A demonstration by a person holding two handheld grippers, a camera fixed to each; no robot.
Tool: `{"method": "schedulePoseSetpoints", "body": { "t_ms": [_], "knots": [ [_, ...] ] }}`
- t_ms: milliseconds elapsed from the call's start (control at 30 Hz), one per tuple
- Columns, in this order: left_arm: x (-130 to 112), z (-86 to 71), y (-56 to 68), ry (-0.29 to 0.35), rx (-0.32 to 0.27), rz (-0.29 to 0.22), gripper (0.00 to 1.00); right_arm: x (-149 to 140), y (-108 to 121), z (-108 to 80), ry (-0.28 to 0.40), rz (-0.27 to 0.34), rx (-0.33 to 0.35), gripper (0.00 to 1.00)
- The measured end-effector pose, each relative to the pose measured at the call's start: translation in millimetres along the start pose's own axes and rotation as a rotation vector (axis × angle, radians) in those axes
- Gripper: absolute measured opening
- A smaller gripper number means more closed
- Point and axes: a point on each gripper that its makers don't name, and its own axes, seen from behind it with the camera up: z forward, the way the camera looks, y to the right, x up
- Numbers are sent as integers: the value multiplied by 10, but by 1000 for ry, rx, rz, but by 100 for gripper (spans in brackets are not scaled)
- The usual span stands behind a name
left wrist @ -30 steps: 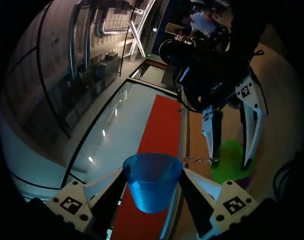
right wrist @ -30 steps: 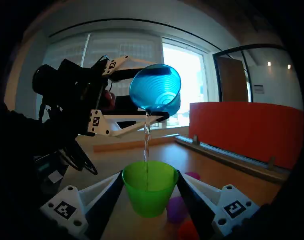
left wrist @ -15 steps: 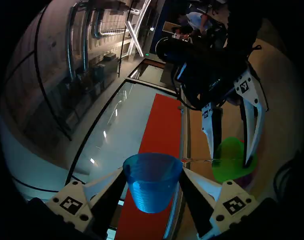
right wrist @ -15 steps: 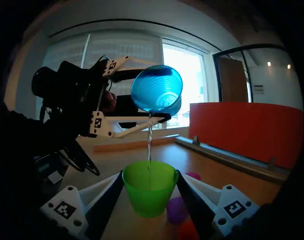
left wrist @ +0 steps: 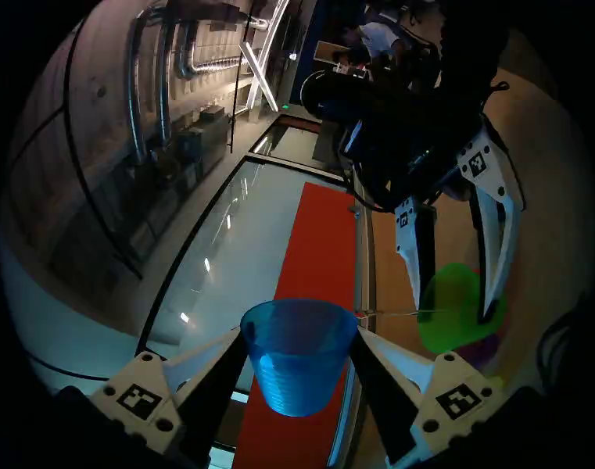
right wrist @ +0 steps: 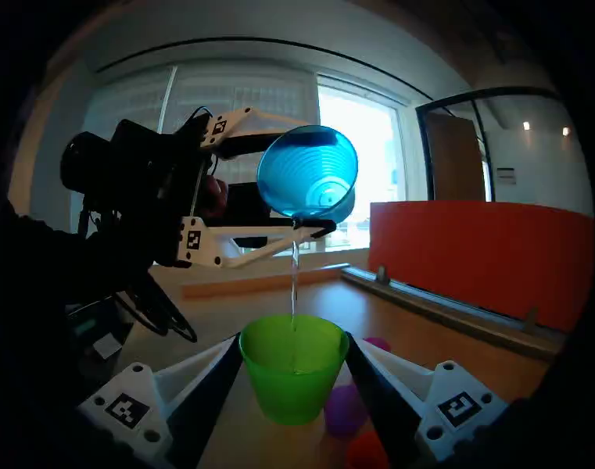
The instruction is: Pour water
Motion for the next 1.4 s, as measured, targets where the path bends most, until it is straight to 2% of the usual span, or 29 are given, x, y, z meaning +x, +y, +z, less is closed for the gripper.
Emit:
{"method": "schedulePoseSetpoints", "body": {
  "t_ms": [200,900,1400],
  "knots": [
    [22,-6,-38,2,0,24,85,-15,14,-17,-3,-3,-3,93],
    [19,34,25,-3,-1,56,85,-30,16,-20,-2,-2,0,93],
    [-7,27,-17,-9,0,88,85,-32,15,16,-4,-8,-3,93]
  ]
}}
